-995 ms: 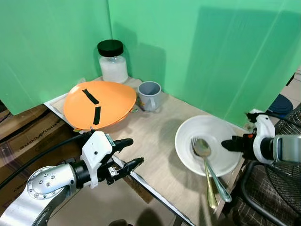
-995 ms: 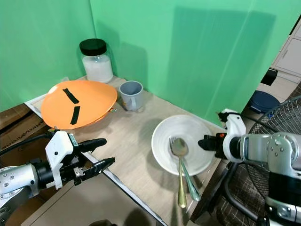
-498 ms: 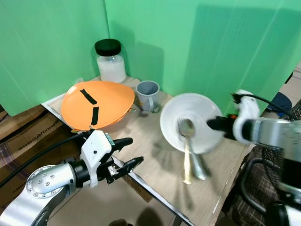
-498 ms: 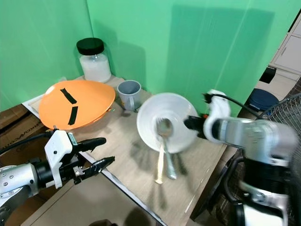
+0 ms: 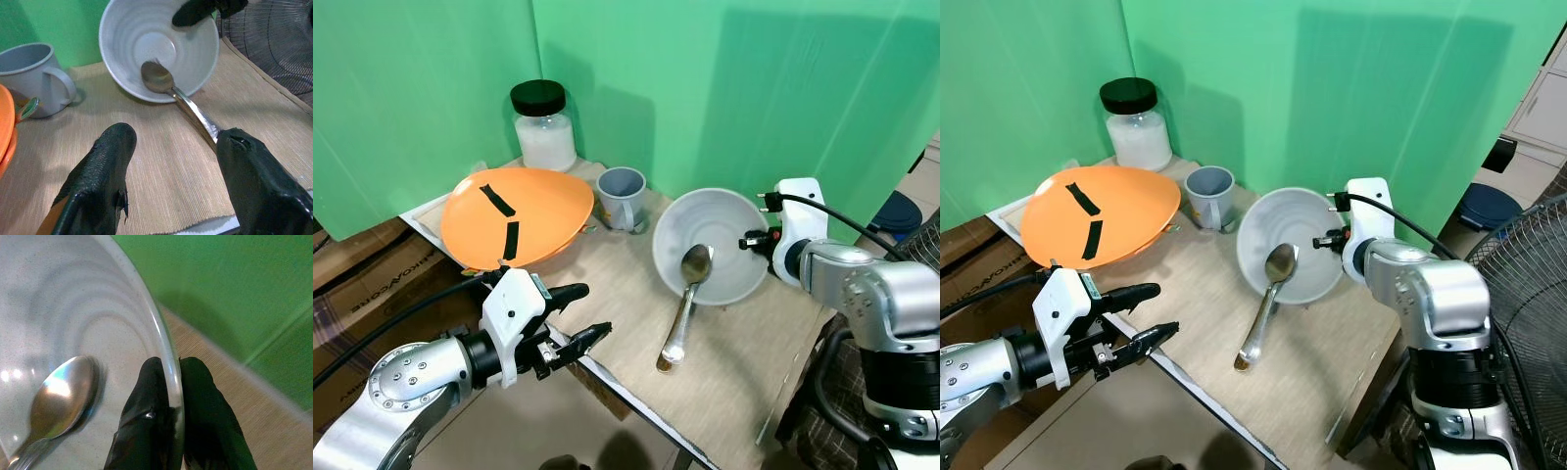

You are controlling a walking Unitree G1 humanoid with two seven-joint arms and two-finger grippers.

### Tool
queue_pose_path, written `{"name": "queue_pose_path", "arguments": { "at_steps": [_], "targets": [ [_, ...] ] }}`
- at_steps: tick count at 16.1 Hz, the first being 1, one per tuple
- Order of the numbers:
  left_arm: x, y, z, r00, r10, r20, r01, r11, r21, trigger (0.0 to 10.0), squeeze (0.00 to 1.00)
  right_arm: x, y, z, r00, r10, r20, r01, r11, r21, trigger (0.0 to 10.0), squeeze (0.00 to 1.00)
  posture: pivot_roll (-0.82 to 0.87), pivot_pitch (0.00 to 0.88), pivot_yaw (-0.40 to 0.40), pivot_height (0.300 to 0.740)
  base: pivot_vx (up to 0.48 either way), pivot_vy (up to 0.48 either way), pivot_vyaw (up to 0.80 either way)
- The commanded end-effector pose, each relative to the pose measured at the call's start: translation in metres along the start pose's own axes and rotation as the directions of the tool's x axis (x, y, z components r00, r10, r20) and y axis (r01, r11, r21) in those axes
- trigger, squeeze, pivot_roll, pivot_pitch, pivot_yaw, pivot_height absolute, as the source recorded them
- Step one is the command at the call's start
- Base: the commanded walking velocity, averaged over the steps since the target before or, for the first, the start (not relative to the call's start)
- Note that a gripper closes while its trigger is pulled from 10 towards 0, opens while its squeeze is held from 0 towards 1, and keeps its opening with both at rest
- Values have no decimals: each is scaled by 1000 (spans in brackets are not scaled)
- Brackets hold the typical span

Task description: Setting the table

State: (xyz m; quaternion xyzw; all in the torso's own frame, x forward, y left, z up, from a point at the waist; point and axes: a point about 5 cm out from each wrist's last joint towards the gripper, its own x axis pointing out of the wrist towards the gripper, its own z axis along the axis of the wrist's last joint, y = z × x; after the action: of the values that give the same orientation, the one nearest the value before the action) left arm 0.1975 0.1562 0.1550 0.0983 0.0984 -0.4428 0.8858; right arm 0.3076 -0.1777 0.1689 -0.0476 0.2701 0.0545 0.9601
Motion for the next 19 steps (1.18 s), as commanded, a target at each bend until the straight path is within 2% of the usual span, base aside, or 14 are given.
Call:
{"name": "queue_pose_path", "arguments": {
  "at_steps": [1,2,4,6,8,10,11,16,18,19],
  "targets": [
    [-1,5,1,1000,16,-9,-16,1000,10,10000,0,-6,-2,14,994,-23,110,27,999,-32,0,0,15,0,32,740,0,0,0],
    [-1,5,2,1000,16,-9,-16,1000,12,10000,0,-7,-3,17,988,-42,148,50,998,-49,0,0,15,0,33,740,0,0,0],
    [-1,6,2,1000,15,-11,-15,1000,18,10000,0,-11,-3,25,966,-53,253,93,984,-149,0,0,15,0,37,740,0,0,0],
    [-1,7,3,1000,16,-13,-15,1000,22,10000,0,-13,-1,29,949,-48,312,118,970,-210,0,0,15,0,39,740,0,0,0],
    [1,8,3,1000,14,-20,-13,999,32,10000,0,-16,2,32,926,-33,377,183,911,-370,0,0,13,0,42,740,0,0,0],
    [2,8,2,1000,13,-20,-13,999,34,10000,0,-16,1,30,915,-41,402,220,885,-410,0,0,11,0,45,740,0,0,0],
    [3,9,3,1000,14,-18,-13,999,36,10000,0,-15,0,28,902,-54,429,268,847,-458,0,0,9,0,47,740,0,0,0],
    [4,11,2,1000,15,-22,-14,999,44,10000,0,-17,-11,37,823,-117,557,442,748,-495,0,0,8,0,51,740,0,0,0],
    [4,12,2,1000,15,-25,-14,999,52,10000,0,-25,-12,46,748,-113,654,527,700,-483,0,0,7,0,52,740,0,0,0],
    [5,12,2,1000,17,-27,-15,998,57,10000,0,-31,-12,51,705,-96,703,555,692,-462,0,0,7,0,51,740,0,0,0]
  ]
}}
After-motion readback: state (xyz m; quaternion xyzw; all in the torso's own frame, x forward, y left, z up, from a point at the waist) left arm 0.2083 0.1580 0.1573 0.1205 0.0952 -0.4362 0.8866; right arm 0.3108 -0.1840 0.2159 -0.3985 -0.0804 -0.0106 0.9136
